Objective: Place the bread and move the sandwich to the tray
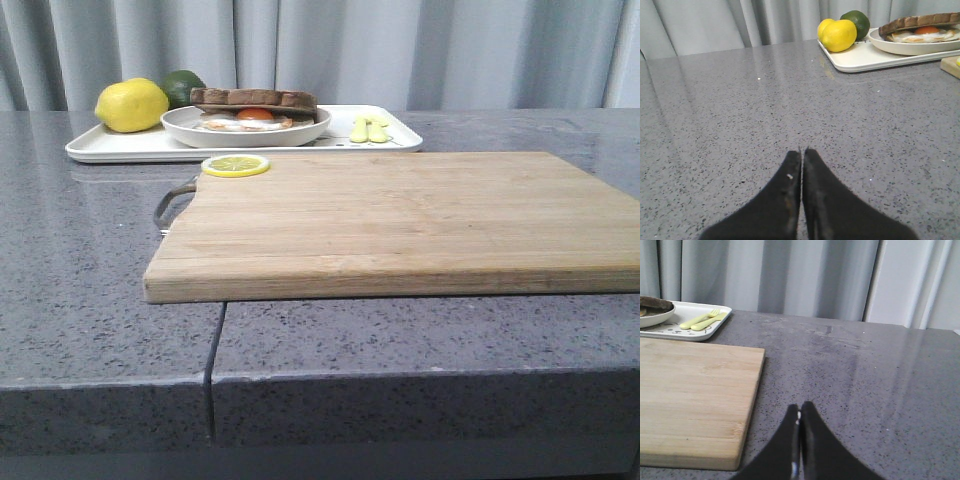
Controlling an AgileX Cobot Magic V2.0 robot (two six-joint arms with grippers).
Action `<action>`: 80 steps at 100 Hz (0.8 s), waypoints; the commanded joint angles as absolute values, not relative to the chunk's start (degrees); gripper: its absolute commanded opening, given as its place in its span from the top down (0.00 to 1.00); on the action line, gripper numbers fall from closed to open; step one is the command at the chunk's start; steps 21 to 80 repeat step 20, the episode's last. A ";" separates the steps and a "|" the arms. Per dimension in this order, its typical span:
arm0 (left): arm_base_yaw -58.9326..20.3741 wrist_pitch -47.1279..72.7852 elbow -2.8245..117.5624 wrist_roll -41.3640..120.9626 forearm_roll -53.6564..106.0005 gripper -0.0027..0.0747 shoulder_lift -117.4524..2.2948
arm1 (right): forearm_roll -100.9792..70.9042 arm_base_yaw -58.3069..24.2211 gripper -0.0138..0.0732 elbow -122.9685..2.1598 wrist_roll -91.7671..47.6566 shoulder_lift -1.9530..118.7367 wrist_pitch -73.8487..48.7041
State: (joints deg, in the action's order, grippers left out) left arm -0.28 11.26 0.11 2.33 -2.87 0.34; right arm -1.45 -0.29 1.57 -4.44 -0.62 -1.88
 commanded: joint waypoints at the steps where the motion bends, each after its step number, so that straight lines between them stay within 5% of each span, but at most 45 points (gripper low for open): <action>1: -0.13 6.60 -0.80 1.79 -2.91 0.99 2.01 | -1.09 -0.16 0.92 1.69 -4.29 -1.72 2.41; 80: -0.13 6.60 -0.80 1.79 -2.91 0.99 2.01 | -1.09 -0.16 0.92 1.69 -4.29 -1.72 2.41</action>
